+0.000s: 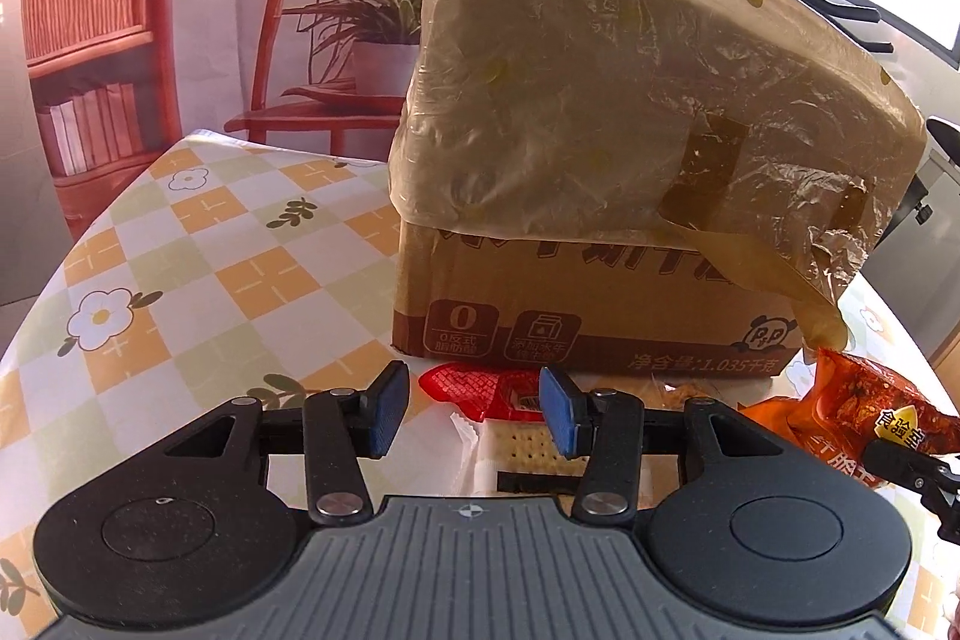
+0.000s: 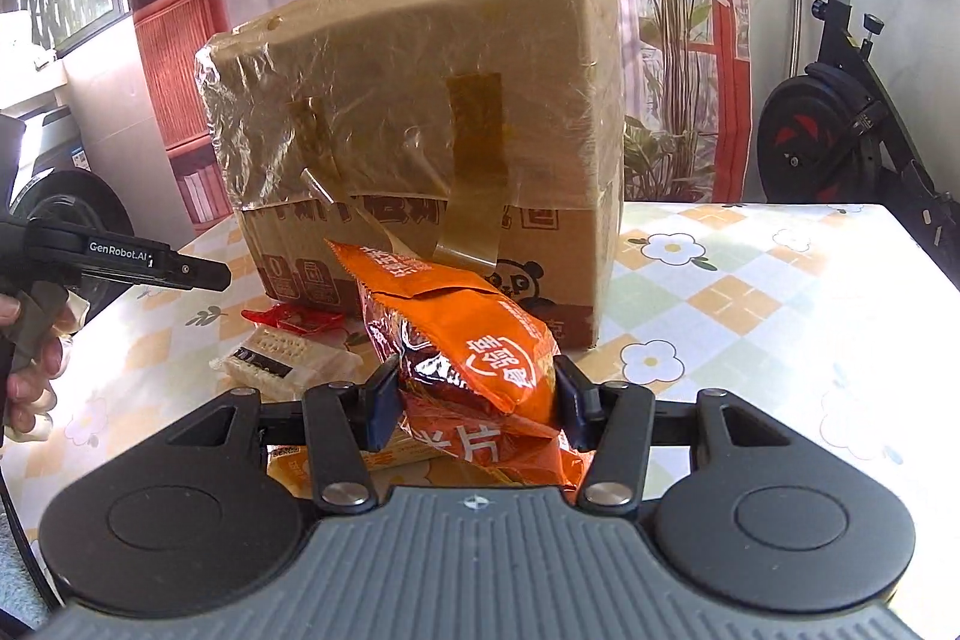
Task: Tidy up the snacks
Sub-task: 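Grasp the orange chip bag with the right tool while the left approaches the red packet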
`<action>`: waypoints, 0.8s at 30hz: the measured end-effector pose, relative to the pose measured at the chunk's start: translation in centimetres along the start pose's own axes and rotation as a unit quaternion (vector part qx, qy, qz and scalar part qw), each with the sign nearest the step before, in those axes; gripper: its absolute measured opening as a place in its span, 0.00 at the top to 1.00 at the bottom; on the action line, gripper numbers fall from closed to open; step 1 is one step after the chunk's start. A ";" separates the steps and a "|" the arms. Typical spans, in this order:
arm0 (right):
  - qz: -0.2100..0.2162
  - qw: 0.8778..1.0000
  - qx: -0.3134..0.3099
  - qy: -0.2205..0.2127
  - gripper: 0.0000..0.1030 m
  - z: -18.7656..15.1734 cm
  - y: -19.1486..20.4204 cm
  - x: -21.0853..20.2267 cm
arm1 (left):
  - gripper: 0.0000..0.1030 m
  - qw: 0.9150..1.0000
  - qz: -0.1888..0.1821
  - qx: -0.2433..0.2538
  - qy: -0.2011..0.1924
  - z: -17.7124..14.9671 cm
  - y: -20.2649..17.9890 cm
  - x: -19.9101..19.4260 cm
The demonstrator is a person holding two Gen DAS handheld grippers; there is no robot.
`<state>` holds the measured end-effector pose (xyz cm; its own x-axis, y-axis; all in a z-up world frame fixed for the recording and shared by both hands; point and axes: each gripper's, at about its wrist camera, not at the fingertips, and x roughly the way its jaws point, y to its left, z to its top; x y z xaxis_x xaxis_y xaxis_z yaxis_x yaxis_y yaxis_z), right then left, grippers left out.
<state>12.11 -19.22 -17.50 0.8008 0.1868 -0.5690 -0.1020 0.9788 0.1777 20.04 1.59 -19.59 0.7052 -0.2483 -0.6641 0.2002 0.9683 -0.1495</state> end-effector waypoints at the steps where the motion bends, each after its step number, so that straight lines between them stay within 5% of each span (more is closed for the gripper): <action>1: 0.001 1.000 0.000 0.000 0.48 0.0 0.0 0.1 | 0.51 1.000 0.003 -0.010 0.002 0.0 0.1 0.5; 14: 0.012 1.000 0.005 0.003 0.48 0.1 -0.5 0.6 | 0.50 0.998 0.037 -0.041 0.043 -0.3 -0.5 6.5; 24: 0.016 1.000 0.006 0.004 0.48 0.2 -0.6 0.8 | 0.55 0.996 0.069 -0.032 0.038 -0.7 -1.9 6.9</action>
<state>12.93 -19.66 -17.96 0.7925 0.2182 -0.5694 -0.1197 0.9713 0.2056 24.02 -1.89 -24.42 0.6687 -0.1118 -0.7351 0.0595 0.9935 -0.0970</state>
